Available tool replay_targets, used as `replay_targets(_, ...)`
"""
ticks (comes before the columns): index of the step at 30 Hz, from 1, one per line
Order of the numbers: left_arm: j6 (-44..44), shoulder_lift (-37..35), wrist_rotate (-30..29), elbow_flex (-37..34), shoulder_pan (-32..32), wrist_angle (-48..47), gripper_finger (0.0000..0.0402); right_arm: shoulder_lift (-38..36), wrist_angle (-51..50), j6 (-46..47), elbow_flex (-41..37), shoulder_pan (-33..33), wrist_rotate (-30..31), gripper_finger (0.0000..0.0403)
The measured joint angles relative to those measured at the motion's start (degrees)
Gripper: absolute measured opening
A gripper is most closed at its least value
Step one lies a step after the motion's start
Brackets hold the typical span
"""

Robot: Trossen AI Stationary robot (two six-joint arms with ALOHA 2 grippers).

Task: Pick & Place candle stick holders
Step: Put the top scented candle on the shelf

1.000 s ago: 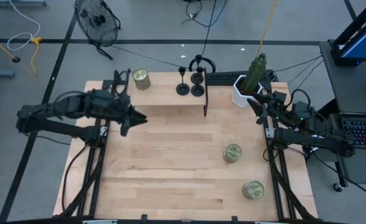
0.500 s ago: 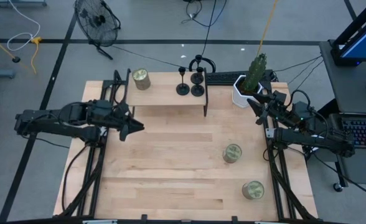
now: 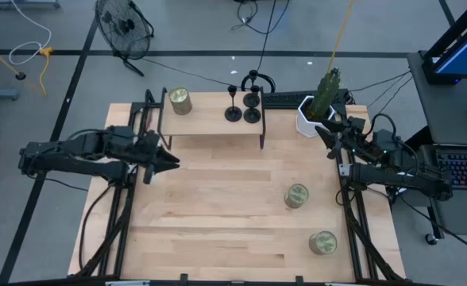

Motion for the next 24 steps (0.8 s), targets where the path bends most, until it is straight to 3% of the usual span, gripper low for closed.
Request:
replay_targets(10, 6.1, -11.0, 0.3, -1.1, -0.1, -3.8, 0.0113, 0.0, 0.0, -1.1, 0.0, 0.0, -13.2, 0.0208)
replay_targets(24, 3.6, -22.6, 6.9, -21.4, -0.1, 13.4, 0.0113, 0.0, 0.0, 2.6, 0.0, 0.0, -13.7, 0.0208)
